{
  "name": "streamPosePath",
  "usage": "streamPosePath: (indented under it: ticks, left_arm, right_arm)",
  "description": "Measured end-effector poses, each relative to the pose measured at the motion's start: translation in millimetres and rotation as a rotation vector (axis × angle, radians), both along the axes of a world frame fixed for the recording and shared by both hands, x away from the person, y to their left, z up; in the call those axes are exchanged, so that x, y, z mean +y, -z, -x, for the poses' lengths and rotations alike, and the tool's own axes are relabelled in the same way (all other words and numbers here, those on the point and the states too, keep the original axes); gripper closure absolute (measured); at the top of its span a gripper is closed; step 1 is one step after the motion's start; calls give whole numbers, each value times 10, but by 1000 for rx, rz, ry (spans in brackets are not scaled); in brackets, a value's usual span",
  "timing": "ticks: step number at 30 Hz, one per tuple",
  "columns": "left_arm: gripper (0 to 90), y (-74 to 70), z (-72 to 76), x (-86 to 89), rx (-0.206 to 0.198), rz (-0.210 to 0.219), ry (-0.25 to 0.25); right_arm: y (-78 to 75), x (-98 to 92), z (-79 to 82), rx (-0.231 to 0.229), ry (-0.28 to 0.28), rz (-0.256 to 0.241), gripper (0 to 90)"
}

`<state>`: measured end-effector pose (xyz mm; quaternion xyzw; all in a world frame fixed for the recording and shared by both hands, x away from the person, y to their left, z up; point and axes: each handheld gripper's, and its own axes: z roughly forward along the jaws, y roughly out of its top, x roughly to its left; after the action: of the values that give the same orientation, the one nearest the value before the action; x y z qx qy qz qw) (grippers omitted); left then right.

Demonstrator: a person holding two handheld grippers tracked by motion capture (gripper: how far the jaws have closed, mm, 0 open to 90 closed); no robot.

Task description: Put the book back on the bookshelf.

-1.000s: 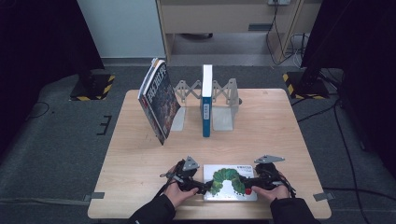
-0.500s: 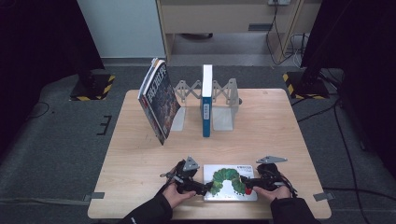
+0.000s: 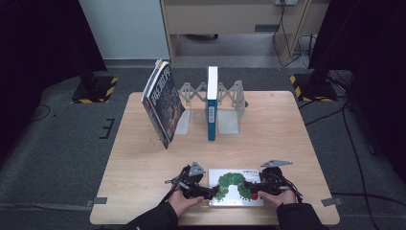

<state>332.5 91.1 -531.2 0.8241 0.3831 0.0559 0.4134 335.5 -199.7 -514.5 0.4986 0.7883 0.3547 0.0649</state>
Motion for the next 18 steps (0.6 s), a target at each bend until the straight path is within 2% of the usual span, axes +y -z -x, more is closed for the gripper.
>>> streamPosePath:
  ticks: [2, 5, 12, 18]
  left_arm:
    - [218, -7, 12, -8, 12, 11, 3]
    - [261, -8, 24, -28, 23, 26, 21]
    - [280, -10, 0, -10, 27, 30, 20]
    - [264, 2, -32, -8, 1, 32, 3]
  right_arm:
    - [-3, -1, 0, -2, 3, -3, 205]
    - [-1, 1, -4, -3, -2, 2, 204]
    - [8, 23, -51, -12, -6, 2, 199]
    - [-12, 26, -116, -32, 0, -27, 200]
